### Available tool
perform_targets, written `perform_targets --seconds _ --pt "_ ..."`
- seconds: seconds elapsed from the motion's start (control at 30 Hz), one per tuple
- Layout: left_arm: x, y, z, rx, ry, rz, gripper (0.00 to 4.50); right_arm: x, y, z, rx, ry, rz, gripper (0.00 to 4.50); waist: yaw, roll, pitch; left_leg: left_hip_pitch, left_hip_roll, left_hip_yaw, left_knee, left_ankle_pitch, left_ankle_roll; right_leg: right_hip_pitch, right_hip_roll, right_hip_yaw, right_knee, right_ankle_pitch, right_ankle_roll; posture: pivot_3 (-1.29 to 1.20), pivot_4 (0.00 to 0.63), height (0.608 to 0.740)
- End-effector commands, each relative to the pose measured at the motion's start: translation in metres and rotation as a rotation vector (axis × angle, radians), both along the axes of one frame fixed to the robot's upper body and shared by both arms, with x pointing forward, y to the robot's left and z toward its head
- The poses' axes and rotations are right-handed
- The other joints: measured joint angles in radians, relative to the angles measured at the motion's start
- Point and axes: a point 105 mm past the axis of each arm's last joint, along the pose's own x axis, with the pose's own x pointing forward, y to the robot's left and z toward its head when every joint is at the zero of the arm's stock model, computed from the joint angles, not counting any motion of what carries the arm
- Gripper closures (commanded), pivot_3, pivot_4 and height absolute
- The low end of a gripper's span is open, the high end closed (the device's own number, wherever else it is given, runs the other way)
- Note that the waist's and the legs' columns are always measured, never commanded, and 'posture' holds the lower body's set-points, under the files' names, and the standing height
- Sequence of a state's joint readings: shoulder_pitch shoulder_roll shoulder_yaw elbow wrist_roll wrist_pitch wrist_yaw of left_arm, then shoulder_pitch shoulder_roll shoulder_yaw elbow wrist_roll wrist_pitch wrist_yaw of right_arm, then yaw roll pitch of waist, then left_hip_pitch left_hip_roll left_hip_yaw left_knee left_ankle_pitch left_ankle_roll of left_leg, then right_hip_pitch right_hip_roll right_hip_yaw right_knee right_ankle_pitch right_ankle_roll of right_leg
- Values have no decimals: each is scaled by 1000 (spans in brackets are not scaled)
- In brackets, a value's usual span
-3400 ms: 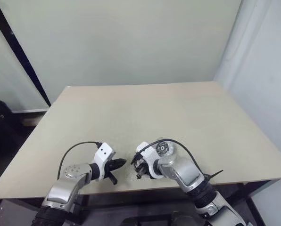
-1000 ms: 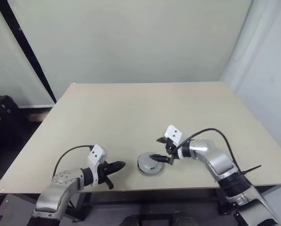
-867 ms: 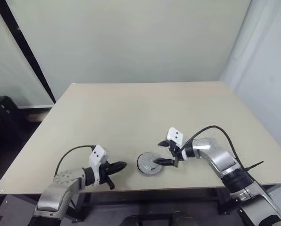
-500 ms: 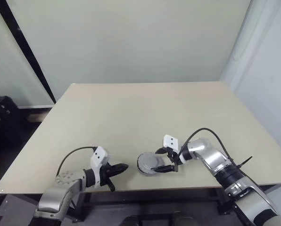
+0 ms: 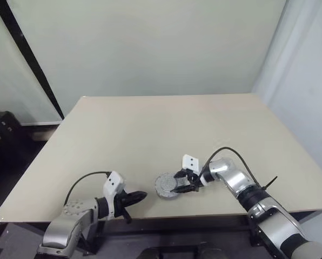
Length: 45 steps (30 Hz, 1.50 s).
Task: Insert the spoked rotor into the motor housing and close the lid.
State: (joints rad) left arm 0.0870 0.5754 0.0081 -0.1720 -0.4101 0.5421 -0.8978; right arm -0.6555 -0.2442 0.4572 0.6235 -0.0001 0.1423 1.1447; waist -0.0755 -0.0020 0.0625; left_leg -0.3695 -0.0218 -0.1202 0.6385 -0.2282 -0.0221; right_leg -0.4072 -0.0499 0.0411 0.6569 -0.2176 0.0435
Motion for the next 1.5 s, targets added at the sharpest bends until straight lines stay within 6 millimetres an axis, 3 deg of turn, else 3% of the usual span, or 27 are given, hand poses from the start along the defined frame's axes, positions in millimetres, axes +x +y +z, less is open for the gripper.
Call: perform_targets --seconds 0.03,0.2,0.37,0.5,0.83,1.2,1.5 --pt "4 -6 11 -16 -53 -26 4500 3 14 16 74 -12 -15 2691 -3 0 0 2 1 1 0 0 0 1 0 0 1 0 0 0 0 740" --pt "8 -10 10 -21 -57 -31 4500 -3 20 18 87 6 -13 4458 0 1 0 5 1 0 0 0 0 3 1 0 2 0 -1 0 0 740" --pt "12 -9 8 -22 -58 -32 4500 -8 17 22 71 -31 35 4458 1 1 1 5 0 1 1 0 0 4 0 1 1 0 0 0 0 740" --pt "14 -6 8 -18 -63 -23 4500 -13 12 29 63 5 81 3561 1 1 0 5 0 0 1 0 0 4 0 1 1 0 0 0 0 740" --pt "13 -3 8 -19 -70 -10 4500 0 10 39 33 -93 123 41 0 1 1 5 1 1 0 0 0 3 0 0 1 0 -1 0 0 740" --pt "6 2 10 -13 -73 16 4500 24 11 20 -60 -246 91 41 0 1 1 5 0 1 0 0 0 3 0 1 1 0 -1 0 0 740" --pt "1 5 11 -7 -71 36 4500 22 16 9 -87 -222 139 41 -7 1 1 8 1 1 -1 0 0 7 0 1 1 0 -1 0 0 740"
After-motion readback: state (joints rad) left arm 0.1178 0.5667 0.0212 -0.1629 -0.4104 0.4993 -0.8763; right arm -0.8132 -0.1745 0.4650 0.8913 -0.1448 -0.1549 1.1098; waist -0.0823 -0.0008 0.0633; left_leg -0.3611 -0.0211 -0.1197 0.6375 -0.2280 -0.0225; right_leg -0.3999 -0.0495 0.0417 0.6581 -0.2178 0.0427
